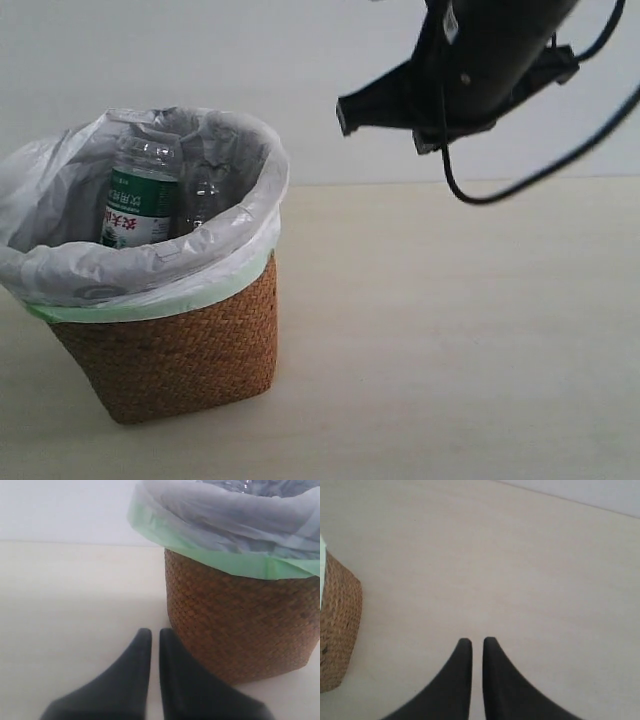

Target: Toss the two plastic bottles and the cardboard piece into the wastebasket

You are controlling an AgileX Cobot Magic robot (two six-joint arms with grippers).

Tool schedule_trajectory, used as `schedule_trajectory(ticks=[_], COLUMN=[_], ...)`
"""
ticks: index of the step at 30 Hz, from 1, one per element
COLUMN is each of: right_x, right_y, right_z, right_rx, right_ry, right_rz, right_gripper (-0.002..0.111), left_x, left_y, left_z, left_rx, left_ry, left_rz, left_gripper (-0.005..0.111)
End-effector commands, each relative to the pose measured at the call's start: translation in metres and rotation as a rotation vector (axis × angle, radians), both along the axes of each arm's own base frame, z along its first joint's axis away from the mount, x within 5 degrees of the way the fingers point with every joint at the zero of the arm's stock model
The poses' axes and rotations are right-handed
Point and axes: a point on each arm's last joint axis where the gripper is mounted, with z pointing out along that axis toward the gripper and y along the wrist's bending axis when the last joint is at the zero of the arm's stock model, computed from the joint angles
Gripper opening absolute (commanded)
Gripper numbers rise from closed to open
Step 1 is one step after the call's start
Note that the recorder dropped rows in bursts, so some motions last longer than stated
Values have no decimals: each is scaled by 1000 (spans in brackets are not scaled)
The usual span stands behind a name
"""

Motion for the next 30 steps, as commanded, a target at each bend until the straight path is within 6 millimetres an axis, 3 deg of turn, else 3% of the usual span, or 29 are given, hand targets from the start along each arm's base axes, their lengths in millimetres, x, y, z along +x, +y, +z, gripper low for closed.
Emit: schedule_trajectory(ticks=[1, 9, 14, 20, 30], right_x=[-29, -109, -144, -163, -165], right_y=[-14, -44, -61, -75, -76], right_z=[-26, -75, -92, -112, -113], right_rx=[134, 536, 680, 632, 635], right_ry=[-65, -284, -366, -384, -386], right_rz=[41, 286, 366, 412, 412], right_gripper=[3, 3, 3, 3, 3], left_x=[0, 0, 0, 0, 0], left_y=[0, 0, 0, 0, 0], left_z=[-1, -1, -1, -1, -1], left_rx=[-7, -7, -7, -7, -7], left_ry=[-2, -2, -2, -2, -2], left_rz=[6, 6, 6, 6, 6], left_gripper=[6, 6, 6, 6, 6])
